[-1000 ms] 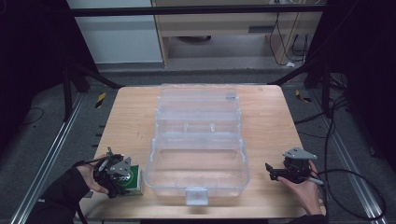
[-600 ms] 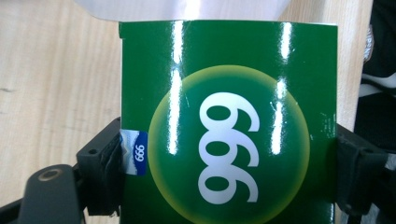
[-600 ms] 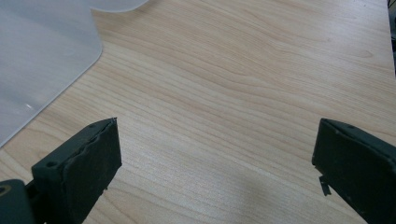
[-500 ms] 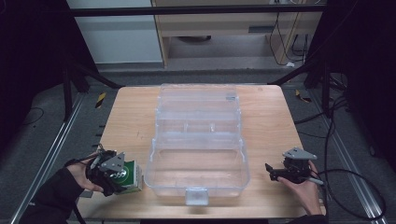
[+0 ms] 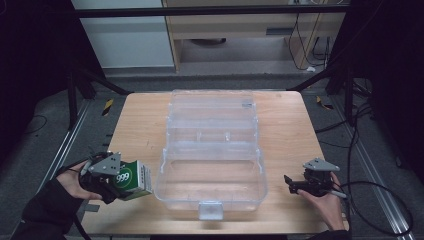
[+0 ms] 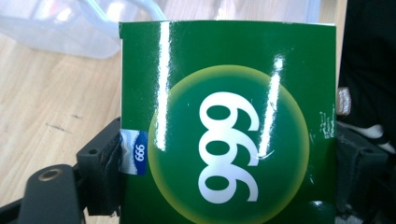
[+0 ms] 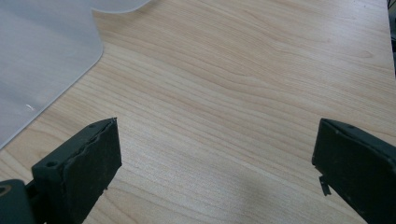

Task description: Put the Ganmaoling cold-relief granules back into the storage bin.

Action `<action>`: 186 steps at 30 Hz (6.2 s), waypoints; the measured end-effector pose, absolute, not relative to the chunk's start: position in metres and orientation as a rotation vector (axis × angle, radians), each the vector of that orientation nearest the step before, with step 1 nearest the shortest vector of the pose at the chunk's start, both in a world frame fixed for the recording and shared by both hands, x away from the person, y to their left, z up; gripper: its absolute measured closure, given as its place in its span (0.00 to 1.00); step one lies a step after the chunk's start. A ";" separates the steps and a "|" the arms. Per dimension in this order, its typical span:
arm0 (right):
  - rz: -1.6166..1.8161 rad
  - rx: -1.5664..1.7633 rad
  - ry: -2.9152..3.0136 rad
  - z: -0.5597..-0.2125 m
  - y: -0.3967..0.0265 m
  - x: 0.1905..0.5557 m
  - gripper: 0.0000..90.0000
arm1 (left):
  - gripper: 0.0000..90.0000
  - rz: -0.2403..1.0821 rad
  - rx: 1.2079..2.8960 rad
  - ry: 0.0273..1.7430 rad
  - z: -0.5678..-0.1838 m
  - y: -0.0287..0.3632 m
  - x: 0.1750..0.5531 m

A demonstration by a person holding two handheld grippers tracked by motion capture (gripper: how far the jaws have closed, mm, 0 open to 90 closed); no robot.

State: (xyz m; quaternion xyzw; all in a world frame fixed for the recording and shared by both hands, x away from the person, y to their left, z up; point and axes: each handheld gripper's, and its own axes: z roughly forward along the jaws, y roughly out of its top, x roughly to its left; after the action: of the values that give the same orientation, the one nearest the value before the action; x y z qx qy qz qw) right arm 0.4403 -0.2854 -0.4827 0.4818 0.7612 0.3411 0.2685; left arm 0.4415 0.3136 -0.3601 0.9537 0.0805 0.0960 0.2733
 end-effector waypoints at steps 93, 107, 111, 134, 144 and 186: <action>0.931 1.298 2.048 -0.484 -0.288 0.439 0.02 | 0.17 0.227 2.693 -0.034 -0.367 0.180 0.470; 0.933 1.301 2.054 -0.484 -0.288 0.439 0.02 | 0.17 0.194 2.740 -0.040 -0.387 0.177 0.474; 0.930 1.303 2.054 -0.484 -0.288 0.439 0.02 | 0.17 0.191 2.748 -0.032 -0.391 0.176 0.474; 0.929 1.300 2.055 -0.484 -0.287 0.439 0.02 | 0.10 0.200 2.776 0.009 -0.402 0.176 0.475; 0.936 1.303 2.051 -0.484 -0.288 0.439 0.02 | 0.12 0.269 2.685 0.086 -0.383 0.190 0.471; 0.932 1.323 2.046 -0.487 -0.290 0.438 0.03 | 0.16 0.646 1.911 1.107 -0.428 0.311 0.458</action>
State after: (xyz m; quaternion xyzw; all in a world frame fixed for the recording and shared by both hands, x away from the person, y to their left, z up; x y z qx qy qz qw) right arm 0.4377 -0.2903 -0.4872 0.4894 0.7565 0.3445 0.2635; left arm 0.4585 0.3115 -0.4277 0.7581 0.4393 0.2563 0.4081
